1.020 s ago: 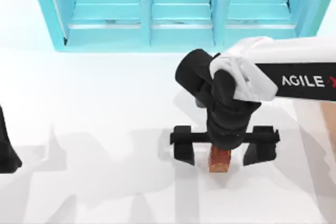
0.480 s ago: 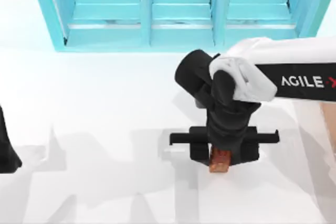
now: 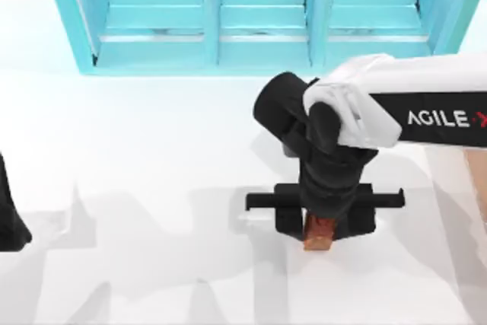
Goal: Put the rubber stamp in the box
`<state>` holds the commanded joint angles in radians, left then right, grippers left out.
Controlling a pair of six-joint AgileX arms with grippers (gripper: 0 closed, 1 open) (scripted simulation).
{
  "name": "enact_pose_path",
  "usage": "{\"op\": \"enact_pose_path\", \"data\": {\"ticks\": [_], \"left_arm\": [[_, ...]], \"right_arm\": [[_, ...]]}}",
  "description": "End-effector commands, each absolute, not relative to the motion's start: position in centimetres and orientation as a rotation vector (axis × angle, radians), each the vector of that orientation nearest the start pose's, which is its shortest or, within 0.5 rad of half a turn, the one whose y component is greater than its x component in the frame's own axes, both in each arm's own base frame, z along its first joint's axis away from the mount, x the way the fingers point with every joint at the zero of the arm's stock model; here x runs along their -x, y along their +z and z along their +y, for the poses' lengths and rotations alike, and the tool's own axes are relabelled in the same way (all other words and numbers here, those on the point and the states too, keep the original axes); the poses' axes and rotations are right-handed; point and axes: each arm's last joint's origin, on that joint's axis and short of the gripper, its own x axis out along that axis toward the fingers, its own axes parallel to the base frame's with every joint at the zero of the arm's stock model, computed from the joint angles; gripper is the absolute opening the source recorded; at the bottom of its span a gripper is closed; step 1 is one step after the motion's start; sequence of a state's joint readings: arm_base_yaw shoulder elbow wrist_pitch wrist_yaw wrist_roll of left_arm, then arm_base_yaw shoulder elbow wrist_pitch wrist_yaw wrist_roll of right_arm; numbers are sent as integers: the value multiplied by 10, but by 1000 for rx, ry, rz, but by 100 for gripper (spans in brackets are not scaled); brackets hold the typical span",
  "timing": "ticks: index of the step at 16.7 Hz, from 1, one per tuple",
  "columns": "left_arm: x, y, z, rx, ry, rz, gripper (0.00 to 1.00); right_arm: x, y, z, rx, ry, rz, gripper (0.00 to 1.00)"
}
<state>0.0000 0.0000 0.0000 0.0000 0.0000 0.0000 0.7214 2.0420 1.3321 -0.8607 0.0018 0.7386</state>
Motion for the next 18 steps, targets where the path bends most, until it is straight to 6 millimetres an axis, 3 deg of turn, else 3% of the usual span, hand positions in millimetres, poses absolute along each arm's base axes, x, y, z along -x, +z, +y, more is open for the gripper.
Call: {"op": "enact_pose_path", "data": {"ticks": [5,14,18], "left_arm": [[-106,160,-1,0,0,0,100],[-106,160,-1,0,0,0,100],[-106,160,-1,0,0,0,100]], "right_arm": [[-277,127,247,-9,-5,1567,0],[-278,214,247,-8,-11,1572,0],[-277,222,246,-10,-9,1569,0]]}}
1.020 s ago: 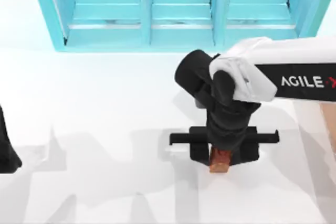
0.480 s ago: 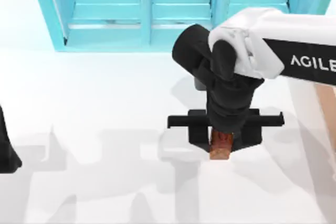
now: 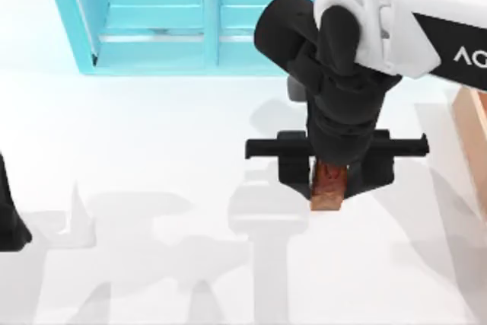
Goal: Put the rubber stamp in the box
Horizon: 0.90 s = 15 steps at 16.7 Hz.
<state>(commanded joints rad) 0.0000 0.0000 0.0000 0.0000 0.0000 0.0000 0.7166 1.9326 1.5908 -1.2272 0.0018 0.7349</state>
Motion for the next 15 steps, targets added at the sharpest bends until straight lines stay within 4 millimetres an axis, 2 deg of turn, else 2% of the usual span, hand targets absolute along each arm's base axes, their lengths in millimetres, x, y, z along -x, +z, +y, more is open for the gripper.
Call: {"op": "enact_pose_path", "data": {"ticks": [2,4,7,9,11,13,15], "left_arm": [[-106,160,-1,0,0,0,100],[-106,160,-1,0,0,0,100],[-106,160,-1,0,0,0,100],[-106,160,-1,0,0,0,100],[-106,160,-1,0,0,0,100],[-106,160,-1,0,0,0,100],[-106,160,-1,0,0,0,100]], "right_arm": [[-277,220,247,-8,-11,1572,0],[-284,222,238,-7,-12,1575,0],[-309,226,199,-6,-18,1583,0],[-329,230,156,-4,-20,1592,0],[-345,235,100,-3,-20,1603,0],[-351,240,41,-3,-16,1609,0],[-347,247,-15,-6,-12,1608,0]]}}
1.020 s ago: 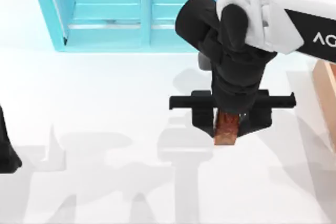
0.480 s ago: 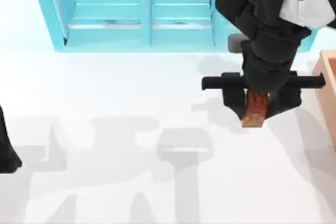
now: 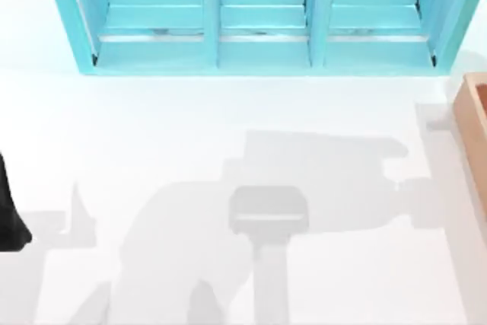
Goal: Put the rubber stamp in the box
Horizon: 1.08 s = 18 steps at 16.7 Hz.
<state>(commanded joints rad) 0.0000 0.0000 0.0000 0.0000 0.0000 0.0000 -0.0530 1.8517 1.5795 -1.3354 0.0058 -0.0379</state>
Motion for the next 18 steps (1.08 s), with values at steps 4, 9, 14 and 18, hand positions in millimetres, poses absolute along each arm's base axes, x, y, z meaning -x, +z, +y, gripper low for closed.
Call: {"op": "enact_pose_path", "data": {"ticks": [4,9,14,18], "left_arm": [[-106,160,-1,0,0,0,100],[-106,160,-1,0,0,0,100],[-106,160,-1,0,0,0,100],[-106,160,-1,0,0,0,100]], "right_arm": [[-326,260,-84,-10,-7,1583,0],[-318,265,-99,-9,-7,1569,0],[-320,253,-99,-11,-7,1572,0],[-320,214,-99,-9,-10,1565,0]]}}
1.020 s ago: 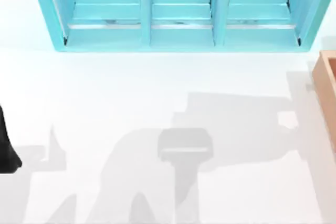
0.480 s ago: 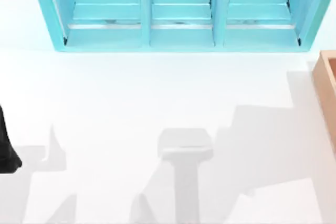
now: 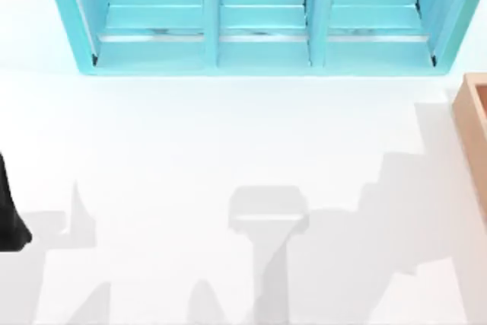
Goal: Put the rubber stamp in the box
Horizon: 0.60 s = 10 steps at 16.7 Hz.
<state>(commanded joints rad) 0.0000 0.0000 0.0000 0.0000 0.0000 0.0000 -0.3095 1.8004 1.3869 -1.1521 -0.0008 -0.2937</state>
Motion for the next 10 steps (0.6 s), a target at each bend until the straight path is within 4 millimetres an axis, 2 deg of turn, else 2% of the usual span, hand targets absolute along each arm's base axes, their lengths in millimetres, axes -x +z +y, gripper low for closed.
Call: {"op": "enact_pose_path", "data": {"ticks": [2,6,10], "left_arm": [[-106,160,-1,0,0,0,100],[-106,160,-1,0,0,0,100],[-106,160,-1,0,0,0,100]], "right_arm": [[-318,201,-98,-9,-7,1569,0],[-318,200,-98,-9,-7,1569,0],[-318,200,-98,-9,-7,1569,30]]}}
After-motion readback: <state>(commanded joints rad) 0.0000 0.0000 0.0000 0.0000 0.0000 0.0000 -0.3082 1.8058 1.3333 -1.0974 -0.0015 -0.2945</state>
